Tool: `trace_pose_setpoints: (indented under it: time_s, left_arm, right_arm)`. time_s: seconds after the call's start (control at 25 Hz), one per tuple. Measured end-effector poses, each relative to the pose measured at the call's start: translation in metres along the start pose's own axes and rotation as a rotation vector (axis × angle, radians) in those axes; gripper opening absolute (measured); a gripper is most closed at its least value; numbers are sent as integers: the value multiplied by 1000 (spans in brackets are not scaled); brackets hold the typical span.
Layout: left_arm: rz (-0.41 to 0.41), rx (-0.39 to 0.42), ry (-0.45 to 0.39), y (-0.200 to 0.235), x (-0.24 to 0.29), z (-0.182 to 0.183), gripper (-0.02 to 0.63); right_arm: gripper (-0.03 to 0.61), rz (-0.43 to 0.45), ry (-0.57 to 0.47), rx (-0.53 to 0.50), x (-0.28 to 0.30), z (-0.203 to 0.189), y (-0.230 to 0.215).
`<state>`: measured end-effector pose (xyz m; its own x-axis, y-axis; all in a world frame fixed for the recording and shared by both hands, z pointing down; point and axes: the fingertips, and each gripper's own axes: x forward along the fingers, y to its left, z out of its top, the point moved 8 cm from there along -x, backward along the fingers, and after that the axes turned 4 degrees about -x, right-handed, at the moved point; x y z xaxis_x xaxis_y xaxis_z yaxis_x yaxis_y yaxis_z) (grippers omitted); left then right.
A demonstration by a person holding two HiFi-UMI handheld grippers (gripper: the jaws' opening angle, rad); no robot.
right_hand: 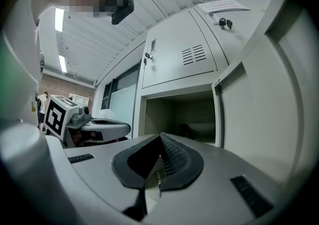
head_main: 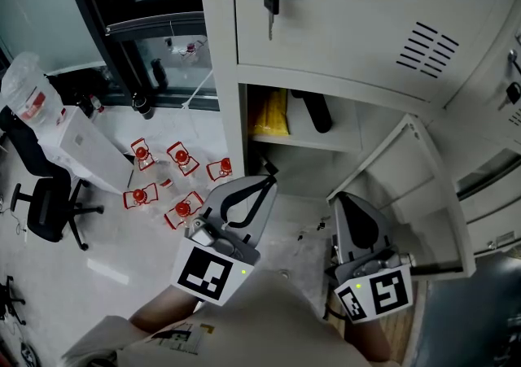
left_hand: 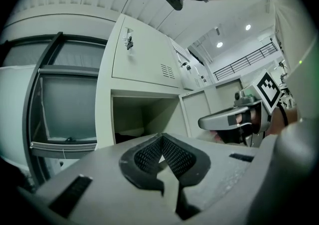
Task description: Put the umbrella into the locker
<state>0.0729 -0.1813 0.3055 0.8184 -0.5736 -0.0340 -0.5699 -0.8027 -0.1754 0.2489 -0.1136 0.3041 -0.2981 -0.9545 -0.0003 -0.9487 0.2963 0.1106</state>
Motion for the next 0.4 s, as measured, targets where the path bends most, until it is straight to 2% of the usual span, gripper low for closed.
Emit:
trace_pose_setpoints:
  time_s: [0.4]
  left_arm:
    - [-3, -3, -4, 0, 1, 1, 8]
  right_arm:
    - [6, 16, 13, -24, 2, 1, 3]
